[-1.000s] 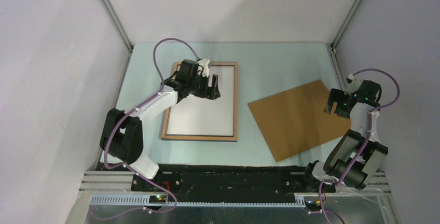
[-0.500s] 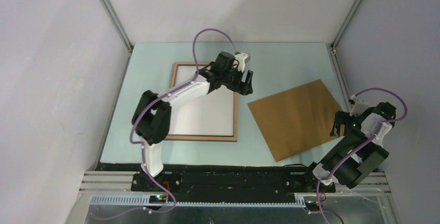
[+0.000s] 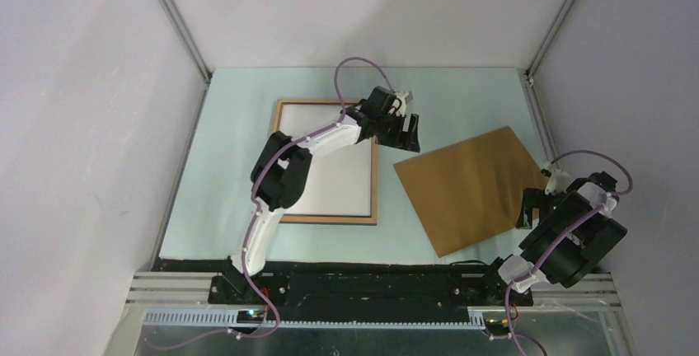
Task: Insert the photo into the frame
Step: Adjust the photo frame item at the center of the board.
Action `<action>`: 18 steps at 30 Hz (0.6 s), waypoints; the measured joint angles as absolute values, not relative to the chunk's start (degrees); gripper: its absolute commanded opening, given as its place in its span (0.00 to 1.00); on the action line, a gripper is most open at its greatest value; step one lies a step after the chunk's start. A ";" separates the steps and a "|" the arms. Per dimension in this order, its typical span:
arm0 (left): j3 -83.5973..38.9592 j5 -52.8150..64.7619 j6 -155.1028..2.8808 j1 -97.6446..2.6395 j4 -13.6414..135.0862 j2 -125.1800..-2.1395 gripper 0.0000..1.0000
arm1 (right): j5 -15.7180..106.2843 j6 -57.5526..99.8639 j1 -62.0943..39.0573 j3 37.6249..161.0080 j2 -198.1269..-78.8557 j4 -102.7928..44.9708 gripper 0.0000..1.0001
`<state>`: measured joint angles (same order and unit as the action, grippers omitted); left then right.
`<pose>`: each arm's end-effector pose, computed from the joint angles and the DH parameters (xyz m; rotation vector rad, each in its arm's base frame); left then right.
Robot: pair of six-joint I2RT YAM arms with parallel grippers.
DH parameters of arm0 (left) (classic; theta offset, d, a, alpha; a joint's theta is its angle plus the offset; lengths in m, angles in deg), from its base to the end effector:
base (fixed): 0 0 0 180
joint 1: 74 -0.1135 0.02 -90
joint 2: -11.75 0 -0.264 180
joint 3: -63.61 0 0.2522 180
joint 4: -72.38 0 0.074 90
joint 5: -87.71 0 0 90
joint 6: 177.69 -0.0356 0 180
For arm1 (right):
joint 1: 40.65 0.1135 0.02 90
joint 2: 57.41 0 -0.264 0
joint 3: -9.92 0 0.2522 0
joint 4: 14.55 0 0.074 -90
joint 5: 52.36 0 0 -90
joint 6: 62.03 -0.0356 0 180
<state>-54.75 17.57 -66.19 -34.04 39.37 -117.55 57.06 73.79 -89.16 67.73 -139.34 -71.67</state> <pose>0.3848 -0.3382 0.1953 0.5771 2.4067 -0.9074 0.1609 -0.1641 0.1655 0.0289 2.7856 0.1676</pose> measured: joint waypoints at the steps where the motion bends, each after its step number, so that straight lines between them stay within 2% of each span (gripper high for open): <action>1: -55.14 17.61 -65.60 -33.99 39.35 -118.29 0.86 | 57.22 73.71 -89.16 67.84 -139.54 -70.93 0.91; 8: -56.52 18.03 -62.63 -33.49 38.39 -122.58 0.86 | 57.48 73.12 -88.44 68.94 -141.33 -68.26 0.91; 18: -55.45 20.50 -60.73 -32.86 40.05 -122.68 0.86 | 56.56 69.90 -83.08 71.14 -144.83 -62.03 0.91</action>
